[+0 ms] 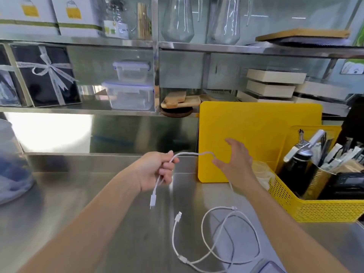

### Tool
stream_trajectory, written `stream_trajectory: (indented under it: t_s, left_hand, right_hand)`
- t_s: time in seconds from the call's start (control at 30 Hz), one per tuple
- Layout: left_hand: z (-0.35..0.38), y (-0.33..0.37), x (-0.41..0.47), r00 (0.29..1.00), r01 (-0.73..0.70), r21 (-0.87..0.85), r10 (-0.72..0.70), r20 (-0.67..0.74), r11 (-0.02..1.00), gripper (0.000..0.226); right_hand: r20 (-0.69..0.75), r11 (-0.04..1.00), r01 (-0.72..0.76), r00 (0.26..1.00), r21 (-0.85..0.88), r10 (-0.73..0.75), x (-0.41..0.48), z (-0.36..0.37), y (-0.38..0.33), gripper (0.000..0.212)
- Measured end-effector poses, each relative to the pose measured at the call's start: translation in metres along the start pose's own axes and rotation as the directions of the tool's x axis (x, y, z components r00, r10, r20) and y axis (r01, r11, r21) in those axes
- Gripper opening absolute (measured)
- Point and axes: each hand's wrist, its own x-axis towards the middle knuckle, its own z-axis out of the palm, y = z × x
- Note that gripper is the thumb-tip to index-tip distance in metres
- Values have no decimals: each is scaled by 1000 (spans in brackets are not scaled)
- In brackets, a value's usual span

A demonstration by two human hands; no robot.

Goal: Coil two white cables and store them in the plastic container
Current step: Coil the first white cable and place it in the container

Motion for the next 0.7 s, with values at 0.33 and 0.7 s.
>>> stream_trajectory:
  t_s: [0.33, 0.7]
  left_hand:
    - [4, -5, -15, 900, -48, 203, -46, 433, 978, 31]
    - [21, -18, -26, 913, -405, 270, 370, 175, 873, 42]
  right_hand:
    - [298, 792, 223, 842, 568, -450, -19, -8, -43, 22]
    - [274, 602, -23, 903, 798, -329, -22, -7, -58, 15]
